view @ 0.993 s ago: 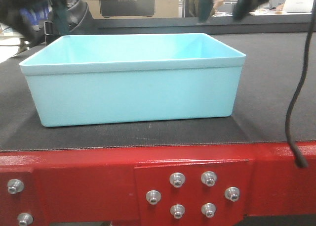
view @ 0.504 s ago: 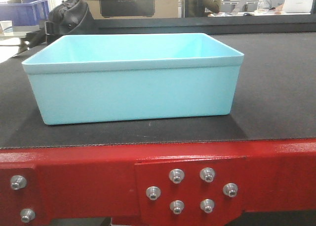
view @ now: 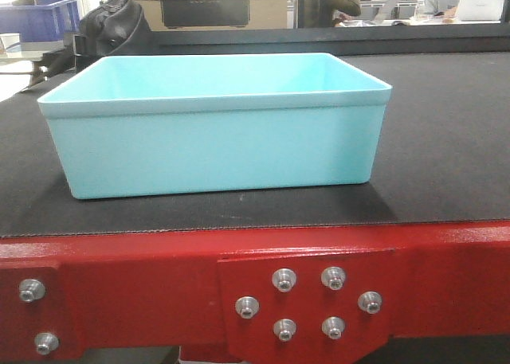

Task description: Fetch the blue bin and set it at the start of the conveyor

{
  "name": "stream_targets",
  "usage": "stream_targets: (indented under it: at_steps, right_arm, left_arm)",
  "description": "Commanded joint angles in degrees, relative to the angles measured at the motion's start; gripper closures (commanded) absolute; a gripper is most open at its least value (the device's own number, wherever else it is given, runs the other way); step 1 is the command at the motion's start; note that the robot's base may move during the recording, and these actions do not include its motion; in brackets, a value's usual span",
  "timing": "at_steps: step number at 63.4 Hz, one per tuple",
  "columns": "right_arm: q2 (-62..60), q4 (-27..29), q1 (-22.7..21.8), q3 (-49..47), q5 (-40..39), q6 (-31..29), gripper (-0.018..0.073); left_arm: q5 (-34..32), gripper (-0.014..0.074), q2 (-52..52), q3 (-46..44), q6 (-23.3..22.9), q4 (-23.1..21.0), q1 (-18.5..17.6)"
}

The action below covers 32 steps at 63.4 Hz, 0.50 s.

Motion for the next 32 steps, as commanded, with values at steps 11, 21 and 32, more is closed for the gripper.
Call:
stream_targets:
  at_steps: [11,21,32]
  right_arm:
    - [-11.6,-0.5,-0.3,3.6,-1.6,-0.4,0.0726]
    - [-16.5,-0.5,-0.3,3.6,-2.9,-0.4,0.0726]
    - [-18.9,-0.5,-0.3,3.6,-4.9,-0.4,0.0726]
  left_arm:
    - [4.8,0.0707,-14.8,1.9,0.2,0.3,-0.4]
    - [5.7,0.0707,-21.0,1.9,0.2,0.3,-0.4]
    - [5.4,0.0707,-23.8,1.9,0.2,0.3,-0.4]
